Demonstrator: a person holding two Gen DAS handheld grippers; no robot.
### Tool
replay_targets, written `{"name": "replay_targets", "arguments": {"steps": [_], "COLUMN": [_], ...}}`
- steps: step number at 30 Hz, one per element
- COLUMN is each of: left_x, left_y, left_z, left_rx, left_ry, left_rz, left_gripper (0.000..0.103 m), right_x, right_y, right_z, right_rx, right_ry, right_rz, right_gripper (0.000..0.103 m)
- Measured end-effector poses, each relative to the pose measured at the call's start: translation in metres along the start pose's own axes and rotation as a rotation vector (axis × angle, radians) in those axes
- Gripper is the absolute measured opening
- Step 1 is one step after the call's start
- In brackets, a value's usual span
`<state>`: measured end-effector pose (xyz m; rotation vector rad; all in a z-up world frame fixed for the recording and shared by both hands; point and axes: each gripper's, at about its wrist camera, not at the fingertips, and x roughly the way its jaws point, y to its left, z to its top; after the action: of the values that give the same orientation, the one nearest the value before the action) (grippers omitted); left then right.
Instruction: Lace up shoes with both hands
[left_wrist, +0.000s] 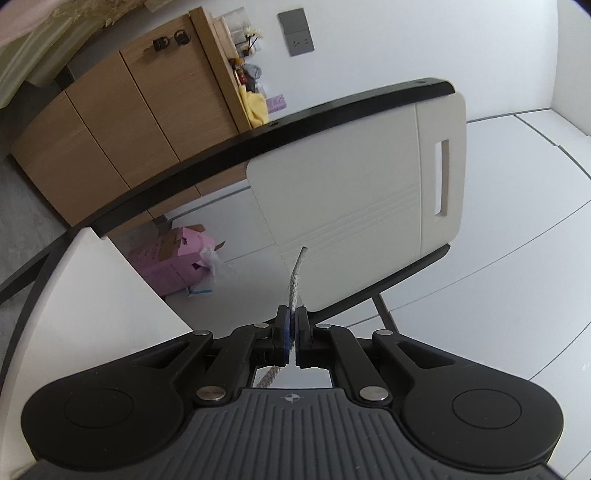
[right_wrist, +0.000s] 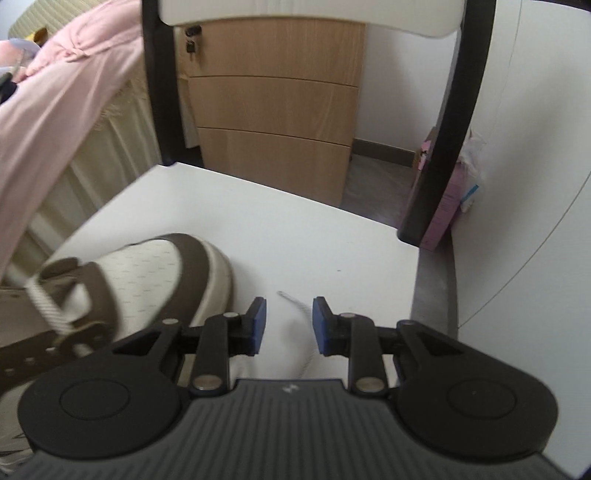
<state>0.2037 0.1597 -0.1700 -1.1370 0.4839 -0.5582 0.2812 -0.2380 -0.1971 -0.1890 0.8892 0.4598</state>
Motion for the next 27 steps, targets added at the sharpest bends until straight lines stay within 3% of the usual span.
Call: {"name": "replay_targets", "arguments": {"steps": [3, 7, 10, 14, 18, 22, 27], "left_x": [0.007, 0.012, 0.014, 0.020, 0.019, 0.014, 0.008], "left_y": [0.000, -0.001, -0.009, -0.019, -0.044, -0.090, -0.152], "left_z": [-0.002, -0.003, -0.004, -0.011, -0.023, -0.024, -0.033], "left_rx": [0.014, 0.032, 0.094, 0.165, 0.269, 0.339, 0.449], "left_ry": [0.023, 0.035, 0.036, 0.051, 0.030, 0.012, 0.014], "left_rz": [0.008, 0.018, 0.010, 0.024, 0.075, 0.070, 0.079], "left_gripper": [0.003, 0.003, 0.003, 0.003, 0.003, 0.003, 0.003], "right_x": [0.007, 0.008, -0.001, -0.032, -0.101, -0.164, -0.143], "right_y": [-0.009, -0.007, -0.004, -0.003, -0.003, 0.001, -0.002], "right_z": [-0.005, -0.004, -0.002, 0.008, 0.023, 0.038, 0.034], "right_rx": [0.025, 0.020, 0.026, 0.091, 0.165, 0.182, 0.154], "right_ry": [0.012, 0.021, 0.019, -0.048, -0.215, -0.369, -0.282], "right_rz": [0.003, 0.023, 0.050, 0.099, 0.162, 0.191, 0.147], "right_gripper": [0.025, 0.000, 0.000, 0.000, 0.000, 0.000, 0.005]}}
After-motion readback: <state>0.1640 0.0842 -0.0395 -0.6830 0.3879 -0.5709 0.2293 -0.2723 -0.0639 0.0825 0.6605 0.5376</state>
